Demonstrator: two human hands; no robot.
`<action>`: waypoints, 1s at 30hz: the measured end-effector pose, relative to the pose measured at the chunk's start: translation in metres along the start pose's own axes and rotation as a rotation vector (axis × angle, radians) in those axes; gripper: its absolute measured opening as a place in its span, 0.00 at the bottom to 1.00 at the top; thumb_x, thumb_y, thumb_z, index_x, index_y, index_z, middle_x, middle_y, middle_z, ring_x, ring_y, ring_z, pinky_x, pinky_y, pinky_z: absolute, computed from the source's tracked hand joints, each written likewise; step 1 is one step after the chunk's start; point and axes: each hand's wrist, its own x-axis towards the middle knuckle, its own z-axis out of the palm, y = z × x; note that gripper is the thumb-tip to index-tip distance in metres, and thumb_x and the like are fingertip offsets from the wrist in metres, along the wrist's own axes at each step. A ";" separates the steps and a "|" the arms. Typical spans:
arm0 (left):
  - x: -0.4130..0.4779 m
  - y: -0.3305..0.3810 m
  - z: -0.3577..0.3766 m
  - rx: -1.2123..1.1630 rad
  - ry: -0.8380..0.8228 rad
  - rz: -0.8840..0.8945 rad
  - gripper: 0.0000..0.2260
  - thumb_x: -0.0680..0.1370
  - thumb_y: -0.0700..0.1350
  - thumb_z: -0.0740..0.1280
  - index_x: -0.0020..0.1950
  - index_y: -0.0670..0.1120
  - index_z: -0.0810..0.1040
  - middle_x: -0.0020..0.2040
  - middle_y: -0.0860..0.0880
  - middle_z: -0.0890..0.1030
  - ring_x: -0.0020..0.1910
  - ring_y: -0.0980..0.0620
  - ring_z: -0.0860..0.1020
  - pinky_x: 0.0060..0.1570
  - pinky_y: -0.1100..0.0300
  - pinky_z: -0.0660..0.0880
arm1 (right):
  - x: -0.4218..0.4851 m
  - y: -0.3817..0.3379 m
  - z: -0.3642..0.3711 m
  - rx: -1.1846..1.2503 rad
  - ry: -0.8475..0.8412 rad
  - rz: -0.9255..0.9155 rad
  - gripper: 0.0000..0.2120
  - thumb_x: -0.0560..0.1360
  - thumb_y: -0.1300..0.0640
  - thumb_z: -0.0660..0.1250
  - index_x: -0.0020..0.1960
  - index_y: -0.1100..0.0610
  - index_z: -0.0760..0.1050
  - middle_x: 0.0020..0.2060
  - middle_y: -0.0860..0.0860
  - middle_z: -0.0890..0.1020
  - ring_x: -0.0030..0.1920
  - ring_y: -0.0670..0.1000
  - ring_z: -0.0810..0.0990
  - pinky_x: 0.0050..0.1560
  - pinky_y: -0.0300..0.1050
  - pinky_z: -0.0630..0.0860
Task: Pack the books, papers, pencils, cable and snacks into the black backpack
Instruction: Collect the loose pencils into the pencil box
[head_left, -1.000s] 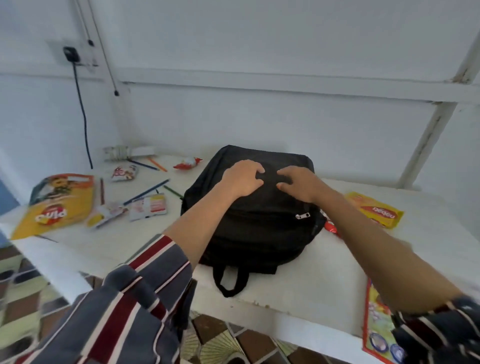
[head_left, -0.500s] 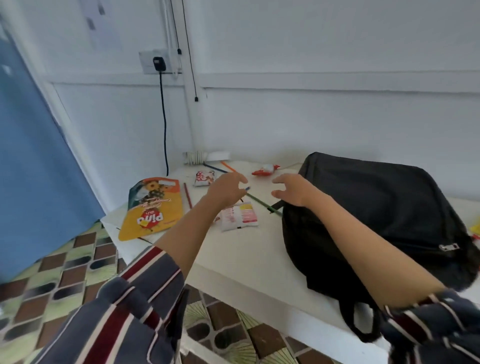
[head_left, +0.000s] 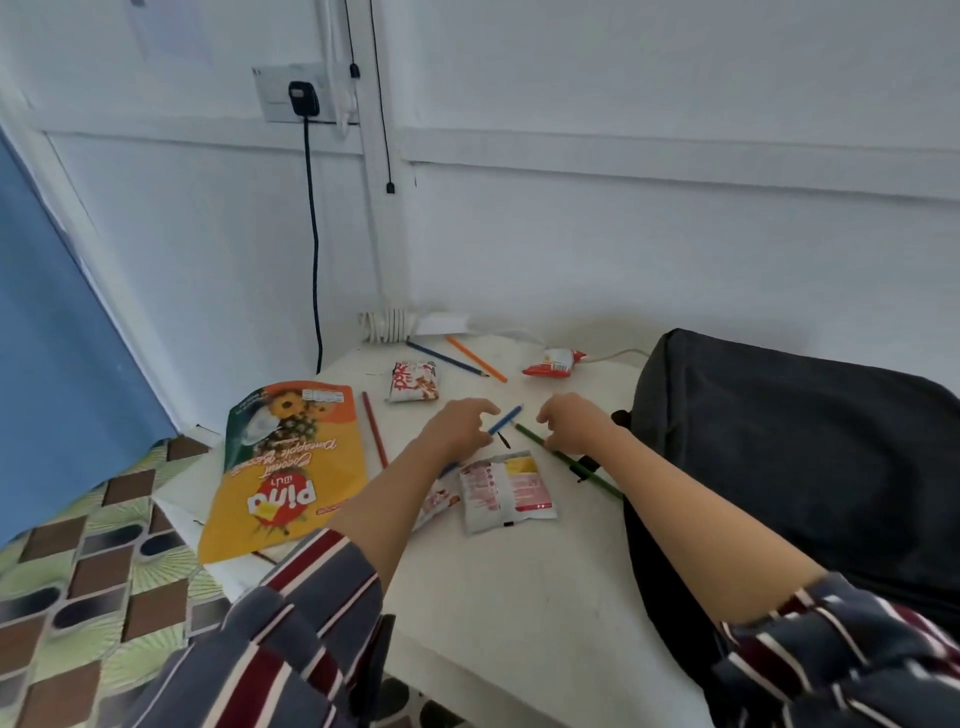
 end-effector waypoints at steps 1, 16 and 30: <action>0.005 -0.002 0.002 -0.005 -0.012 0.003 0.20 0.77 0.39 0.66 0.68 0.47 0.70 0.66 0.45 0.73 0.62 0.49 0.73 0.60 0.56 0.69 | 0.004 0.001 0.001 -0.007 -0.008 0.006 0.22 0.73 0.62 0.67 0.66 0.56 0.70 0.63 0.54 0.74 0.61 0.54 0.73 0.61 0.45 0.71; 0.037 -0.007 -0.006 -0.034 0.017 0.081 0.18 0.77 0.31 0.60 0.64 0.46 0.75 0.67 0.42 0.71 0.64 0.46 0.72 0.57 0.59 0.69 | -0.001 -0.003 -0.017 0.240 0.309 -0.034 0.16 0.73 0.68 0.65 0.58 0.57 0.76 0.49 0.53 0.78 0.47 0.52 0.78 0.47 0.42 0.73; 0.005 0.132 -0.022 -0.380 0.195 0.495 0.19 0.79 0.34 0.57 0.68 0.46 0.71 0.61 0.42 0.70 0.57 0.46 0.73 0.54 0.70 0.64 | -0.107 0.048 -0.090 0.730 0.878 0.117 0.11 0.75 0.67 0.65 0.56 0.61 0.79 0.48 0.52 0.81 0.40 0.45 0.77 0.38 0.27 0.73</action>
